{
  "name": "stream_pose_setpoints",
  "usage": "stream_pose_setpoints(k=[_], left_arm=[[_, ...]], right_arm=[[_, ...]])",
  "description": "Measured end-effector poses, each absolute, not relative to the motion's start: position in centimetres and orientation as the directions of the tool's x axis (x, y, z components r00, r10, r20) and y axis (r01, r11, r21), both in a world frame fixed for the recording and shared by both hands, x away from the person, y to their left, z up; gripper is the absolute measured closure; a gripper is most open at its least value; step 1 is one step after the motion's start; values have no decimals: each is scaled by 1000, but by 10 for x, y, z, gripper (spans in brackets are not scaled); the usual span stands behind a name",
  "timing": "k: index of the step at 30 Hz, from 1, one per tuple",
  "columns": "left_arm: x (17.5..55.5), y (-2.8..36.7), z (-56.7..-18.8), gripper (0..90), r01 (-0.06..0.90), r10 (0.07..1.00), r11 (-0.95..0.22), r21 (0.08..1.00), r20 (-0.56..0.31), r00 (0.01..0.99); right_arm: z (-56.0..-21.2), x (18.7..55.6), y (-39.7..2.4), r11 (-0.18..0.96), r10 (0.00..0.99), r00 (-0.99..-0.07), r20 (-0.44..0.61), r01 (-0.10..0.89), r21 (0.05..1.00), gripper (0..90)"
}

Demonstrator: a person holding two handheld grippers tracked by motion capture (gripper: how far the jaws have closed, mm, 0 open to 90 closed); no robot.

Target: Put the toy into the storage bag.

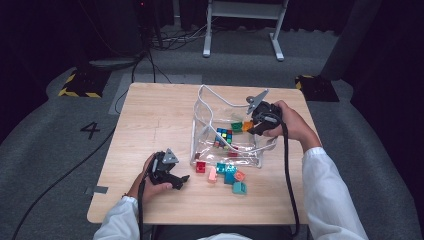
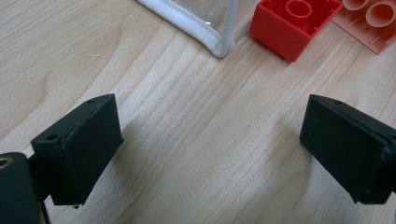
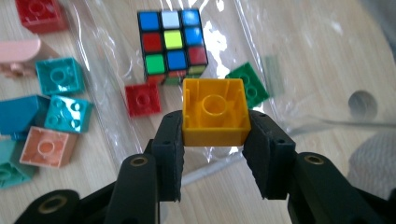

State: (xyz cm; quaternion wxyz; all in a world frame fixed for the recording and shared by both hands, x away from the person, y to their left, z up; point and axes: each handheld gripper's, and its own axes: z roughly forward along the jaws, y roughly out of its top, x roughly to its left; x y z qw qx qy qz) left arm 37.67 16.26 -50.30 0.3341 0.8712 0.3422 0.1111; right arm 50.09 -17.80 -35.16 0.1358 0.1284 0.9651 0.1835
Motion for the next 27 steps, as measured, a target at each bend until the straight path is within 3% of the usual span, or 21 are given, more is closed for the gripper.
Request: stream_pose_setpoints(k=[6,14,27], left_arm=[[378,163,-503,54,509,664,-546,665,-27,747],[377,163,-503,55,509,665,-545,666,-27,746],[377,162,-504,55,509,665,-545,666,-27,746]], right_arm=[[-355,502,-193,922,309,-924,-227,232,310,590],[-355,500,-197,927,322,-915,-244,252,277,589],[-351,490,-215,825,382,-900,-209,231,515,479]])
